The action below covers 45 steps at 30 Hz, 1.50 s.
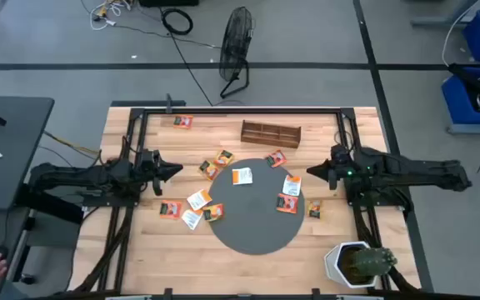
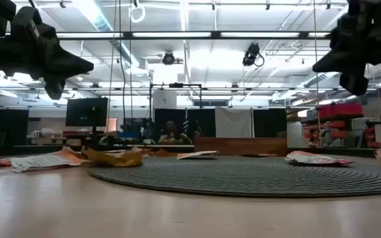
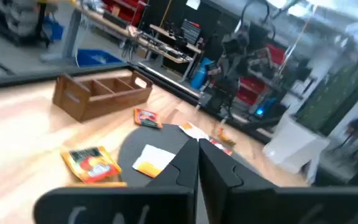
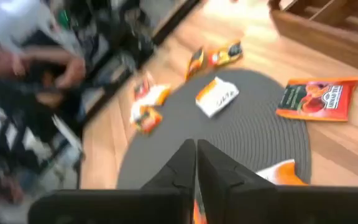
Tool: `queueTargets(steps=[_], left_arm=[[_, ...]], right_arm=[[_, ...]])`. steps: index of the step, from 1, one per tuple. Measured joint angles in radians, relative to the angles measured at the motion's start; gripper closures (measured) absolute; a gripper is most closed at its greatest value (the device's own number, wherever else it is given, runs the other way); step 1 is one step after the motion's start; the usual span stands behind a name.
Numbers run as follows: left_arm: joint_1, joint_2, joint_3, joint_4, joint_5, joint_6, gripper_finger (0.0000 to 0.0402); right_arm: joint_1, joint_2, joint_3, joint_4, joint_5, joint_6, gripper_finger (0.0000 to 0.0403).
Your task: Pick & Place Tea
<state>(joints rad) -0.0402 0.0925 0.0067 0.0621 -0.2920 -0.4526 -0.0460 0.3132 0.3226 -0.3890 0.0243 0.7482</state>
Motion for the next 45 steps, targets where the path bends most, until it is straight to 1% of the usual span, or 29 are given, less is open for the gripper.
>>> queueTargets(steps=[2,5,8,11,15,17,20,23,29,32,35,39,41,45], left_arm=[[0.0,0.0,0.0,0.009,-0.004,0.051,0.038],[-0.001,0.0,0.0,0.02,-0.047,0.048,0.0377],[0.0,-0.001,0.0,0.024,-0.086,0.021,0.0377],[0.0,-0.001,0.0,0.024,-0.087,0.02,0.0377],[0.0,-0.001,0.0,0.024,-0.085,0.02,0.0376],[0.0,0.0,0.0,0.024,-0.085,0.019,0.0376],[0.0,0.0,0.0,0.023,-0.084,0.02,0.0376],[0.0,0.0,0.0,0.023,-0.083,0.019,0.0376],[0.0,0.0,0.0,0.022,-0.081,0.019,0.0376],[0.0,0.0,0.0,0.022,-0.081,0.019,0.0376],[0.0,0.0,0.0,0.022,-0.081,0.019,0.0376],[0.0,0.0,0.0,0.022,-0.081,0.019,0.0376],[0.0,0.0,0.0,0.022,-0.081,0.019,0.0376],[0.0,0.0,0.0,0.02,-0.085,0.027,0.0376]], right_arm=[[0.0,0.076,0.06,-0.043,-0.043,-0.063,0.0376],[0.0,0.194,0.154,-0.174,-0.097,-0.118,0.0352],[0.0,0.298,0.214,-0.273,-0.146,-0.168,0.0305],[0.0,0.384,0.24,-0.295,-0.189,-0.231,0.0245],[0.0,0.498,0.241,-0.36,-0.198,-0.337,0.0172],[0.0,0.553,0.241,-0.402,-0.193,-0.352,0.0145],[0.001,0.612,0.241,-0.434,-0.194,-0.393,0.0121],[0.003,0.656,0.241,-0.451,-0.2,-0.383,0.0117],[0.004,0.717,0.241,-0.422,-0.222,-0.208,0.0126],[0.004,0.735,0.241,-0.38,-0.231,-0.169,0.013],[0.004,0.74,0.241,-0.339,-0.27,-0.131,0.0134],[0.008,0.743,0.241,-0.352,-0.322,-0.089,0.0142],[0.014,0.765,0.255,-0.377,-0.33,-0.086,0.0149],[0.018,0.857,0.344,-0.405,-0.308,-0.182,0.0163]])
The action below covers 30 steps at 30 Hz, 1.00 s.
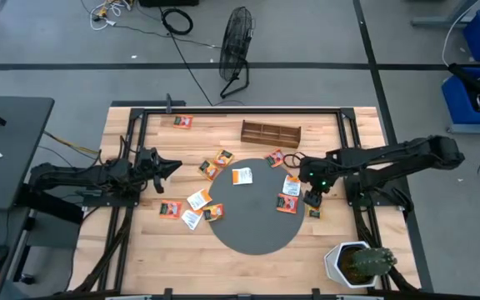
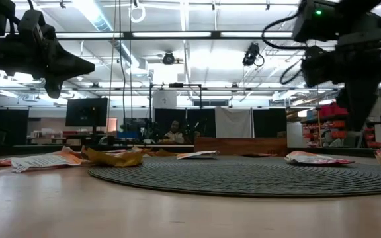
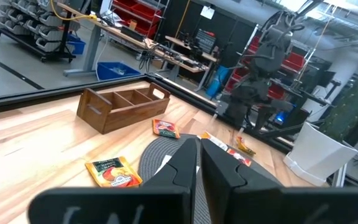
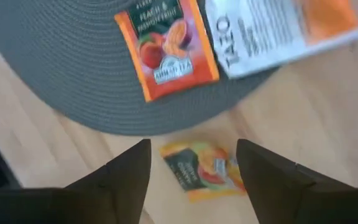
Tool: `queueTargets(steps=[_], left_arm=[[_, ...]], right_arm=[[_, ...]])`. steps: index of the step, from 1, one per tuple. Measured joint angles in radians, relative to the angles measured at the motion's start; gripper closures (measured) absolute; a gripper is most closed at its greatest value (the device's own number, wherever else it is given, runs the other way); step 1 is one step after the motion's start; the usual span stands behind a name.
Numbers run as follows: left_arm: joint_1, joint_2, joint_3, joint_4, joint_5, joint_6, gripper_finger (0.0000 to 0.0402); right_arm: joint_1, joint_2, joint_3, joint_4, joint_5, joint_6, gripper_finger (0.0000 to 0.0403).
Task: Pick & Place Tea
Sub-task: Put the yellow tea bag into the left section of the wooden organizer
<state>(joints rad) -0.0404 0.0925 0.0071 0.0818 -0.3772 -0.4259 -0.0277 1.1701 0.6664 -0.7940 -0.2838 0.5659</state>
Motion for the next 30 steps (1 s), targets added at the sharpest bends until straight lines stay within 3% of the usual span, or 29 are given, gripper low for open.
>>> queueTargets(steps=[7,15,30], left_arm=[[0.0,0.0,0.0,-0.002,-0.001,0.0,0.0376],[0.0,0.0,0.0,-0.004,-0.003,0.002,0.0376],[0.0,0.0,0.0,-0.006,-0.003,-0.003,0.0376]], right_arm=[[-0.018,0.201,0.162,-0.14,0.056,-0.201,0.0174],[-0.031,0.346,0.18,-0.246,0.0,-0.287,0.0164],[-0.024,0.365,0.111,-0.212,-0.068,-0.339,0.0158]])
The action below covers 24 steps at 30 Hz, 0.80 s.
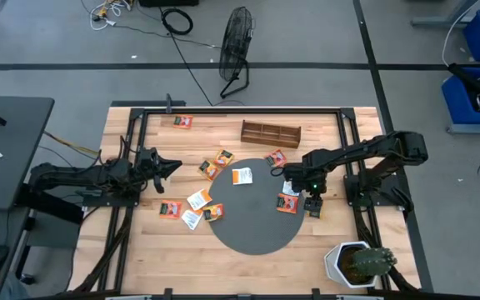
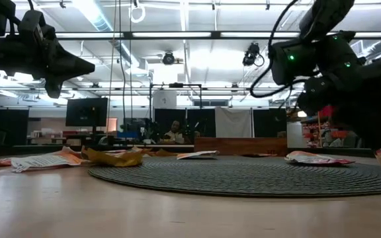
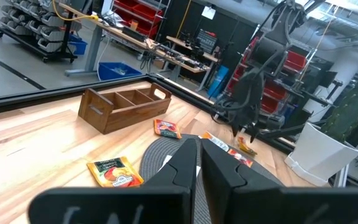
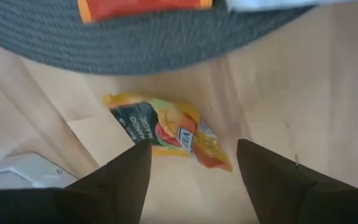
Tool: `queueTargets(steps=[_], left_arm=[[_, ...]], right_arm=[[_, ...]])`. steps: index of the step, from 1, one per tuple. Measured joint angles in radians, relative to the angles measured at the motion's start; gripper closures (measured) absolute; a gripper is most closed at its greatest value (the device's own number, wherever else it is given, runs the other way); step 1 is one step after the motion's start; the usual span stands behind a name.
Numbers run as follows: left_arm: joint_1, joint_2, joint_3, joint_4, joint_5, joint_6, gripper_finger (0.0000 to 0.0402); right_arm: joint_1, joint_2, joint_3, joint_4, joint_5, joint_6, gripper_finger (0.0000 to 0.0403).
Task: Pick & Place Tea
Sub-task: Put the yellow tea bag into the left section of the wooden organizer
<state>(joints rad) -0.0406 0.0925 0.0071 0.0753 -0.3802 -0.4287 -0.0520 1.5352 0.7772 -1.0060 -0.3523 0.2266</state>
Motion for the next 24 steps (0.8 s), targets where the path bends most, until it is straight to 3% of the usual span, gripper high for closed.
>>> queueTargets(steps=[11,15,21,24], left_arm=[[0.0,0.0,0.0,0.0,0.0,-0.005,0.0376],[0.0,0.0,0.0,0.001,0.0,-0.006,0.0376],[0.0,0.0,0.0,0.001,0.0,-0.006,0.0376],[0.0,0.0,0.0,0.005,-0.001,-0.013,0.0376]], right_arm=[[0.015,-0.002,-0.077,0.161,0.019,0.092,0.0175],[0.014,-0.002,-0.077,0.156,0.034,0.094,0.0234],[0.014,-0.005,-0.061,0.112,-0.035,0.077,0.0374],[0.014,-0.017,-0.028,0.044,-0.052,0.048,0.0388]])
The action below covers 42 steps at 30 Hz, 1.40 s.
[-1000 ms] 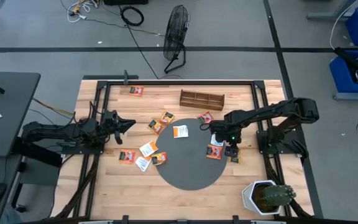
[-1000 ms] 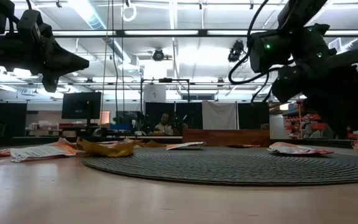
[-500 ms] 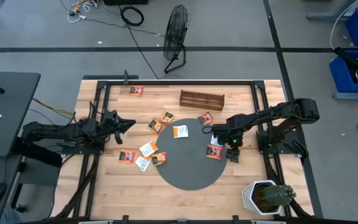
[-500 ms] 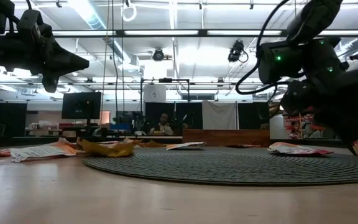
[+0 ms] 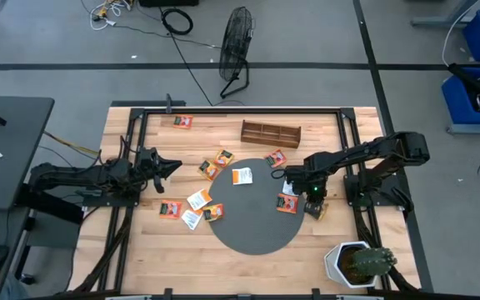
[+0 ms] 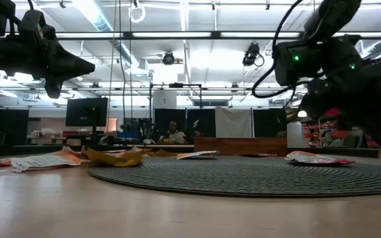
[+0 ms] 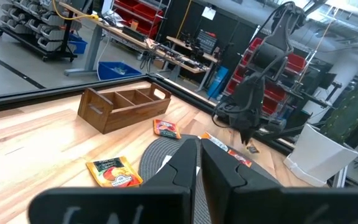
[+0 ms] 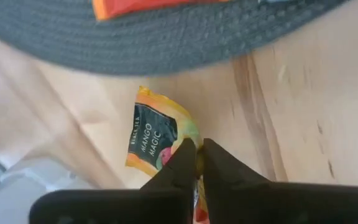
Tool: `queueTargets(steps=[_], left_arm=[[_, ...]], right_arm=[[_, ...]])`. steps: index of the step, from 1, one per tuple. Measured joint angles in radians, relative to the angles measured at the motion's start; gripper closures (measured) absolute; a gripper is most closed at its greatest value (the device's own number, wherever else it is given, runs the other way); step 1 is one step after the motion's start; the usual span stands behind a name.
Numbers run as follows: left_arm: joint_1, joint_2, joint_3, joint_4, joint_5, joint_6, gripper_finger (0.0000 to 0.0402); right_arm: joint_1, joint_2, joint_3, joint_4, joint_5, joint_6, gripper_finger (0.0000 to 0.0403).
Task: Pick & Place Tea
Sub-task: Put the yellow tea bag into the left section of the wooden organizer
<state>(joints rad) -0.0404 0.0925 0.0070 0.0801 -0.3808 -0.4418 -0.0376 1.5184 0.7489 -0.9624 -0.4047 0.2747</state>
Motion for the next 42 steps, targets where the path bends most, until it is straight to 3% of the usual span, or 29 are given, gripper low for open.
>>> queueTargets(steps=[8,14,19,26,29,35,42], left_arm=[[0.0,0.0,0.0,0.008,-0.004,-0.044,0.0376],[0.0,-0.001,0.0,0.054,-0.022,-0.226,0.0376],[0.0,-0.001,0.0,0.18,-0.052,-0.133,0.0376],[0.0,0.0,0.001,0.447,-0.113,0.227,0.0376],[0.0,0.001,0.026,0.476,-0.154,0.333,0.0368],[0.0,0.037,0.085,0.485,-0.204,0.377,0.0298],[0.0,0.178,0.141,0.512,-0.211,0.437,0.0202]], right_arm=[[-0.008,-0.031,0.153,-0.214,0.007,-0.068,0.0397],[-0.023,-0.05,0.371,-0.225,0.049,-0.071,0.0401],[-0.082,-0.044,0.498,0.08,0.186,0.088,0.0402],[-0.148,-0.033,0.515,0.667,0.403,0.324,0.0402],[-0.154,-0.011,0.514,0.854,0.507,0.383,0.0403],[-0.145,0.1,0.514,1.275,0.502,0.448,0.0403],[-0.138,0.222,0.514,1.509,0.534,0.519,0.0403]])
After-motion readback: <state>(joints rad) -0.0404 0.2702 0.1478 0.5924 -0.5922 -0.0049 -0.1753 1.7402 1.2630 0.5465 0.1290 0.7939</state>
